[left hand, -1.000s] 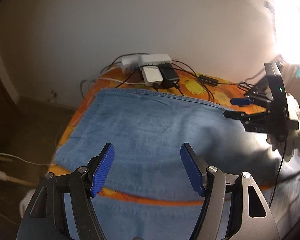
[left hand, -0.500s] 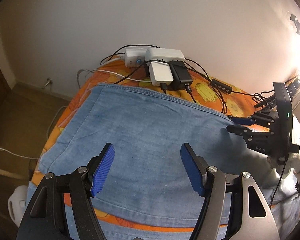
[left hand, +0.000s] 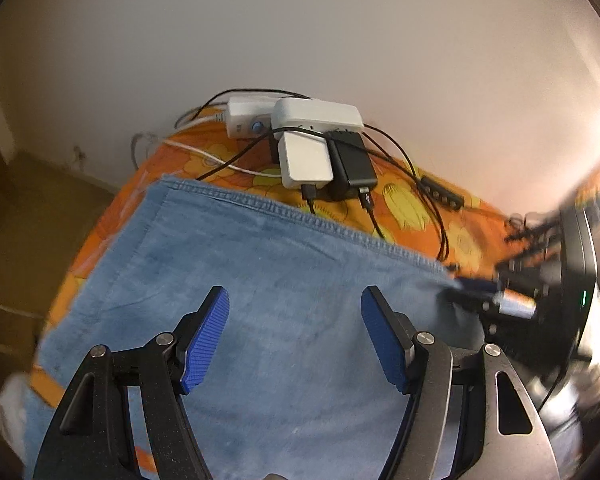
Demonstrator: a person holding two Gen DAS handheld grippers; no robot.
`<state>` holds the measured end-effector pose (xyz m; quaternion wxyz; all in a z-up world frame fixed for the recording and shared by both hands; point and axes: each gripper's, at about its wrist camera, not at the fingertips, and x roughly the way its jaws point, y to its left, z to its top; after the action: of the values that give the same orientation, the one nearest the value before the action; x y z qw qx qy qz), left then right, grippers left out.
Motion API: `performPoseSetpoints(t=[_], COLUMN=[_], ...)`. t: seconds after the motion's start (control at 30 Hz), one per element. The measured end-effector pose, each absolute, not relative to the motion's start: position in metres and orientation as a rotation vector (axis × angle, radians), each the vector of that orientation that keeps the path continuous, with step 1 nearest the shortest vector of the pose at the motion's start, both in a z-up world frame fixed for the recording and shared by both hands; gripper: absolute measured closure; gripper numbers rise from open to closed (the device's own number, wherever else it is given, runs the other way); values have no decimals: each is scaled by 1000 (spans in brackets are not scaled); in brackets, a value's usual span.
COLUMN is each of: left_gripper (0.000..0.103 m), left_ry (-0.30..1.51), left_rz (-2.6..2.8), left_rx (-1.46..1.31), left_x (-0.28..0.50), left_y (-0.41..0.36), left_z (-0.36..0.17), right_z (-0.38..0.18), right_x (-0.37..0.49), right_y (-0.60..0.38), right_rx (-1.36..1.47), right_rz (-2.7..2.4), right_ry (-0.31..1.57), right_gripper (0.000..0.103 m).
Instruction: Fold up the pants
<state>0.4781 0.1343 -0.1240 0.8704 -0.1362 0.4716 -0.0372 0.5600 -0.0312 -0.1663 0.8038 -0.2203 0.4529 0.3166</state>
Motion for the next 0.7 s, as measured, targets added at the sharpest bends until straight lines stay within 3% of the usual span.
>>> performPoseSetpoints(t=[0.4,0.7], left_gripper=[34,34], left_ry=[1097,1217], left_rz=[-66,-42], left_rx=[-552,-516], left_x=[512,521], left_y=[148,126], left_z=[-143,-168], right_z=[-133,-139], right_x=[479,455], right_y=[-18,-14], right_rx=[-625,-663], right_rz=[694,699], right_ry=[747,691], right_gripper=[97,97])
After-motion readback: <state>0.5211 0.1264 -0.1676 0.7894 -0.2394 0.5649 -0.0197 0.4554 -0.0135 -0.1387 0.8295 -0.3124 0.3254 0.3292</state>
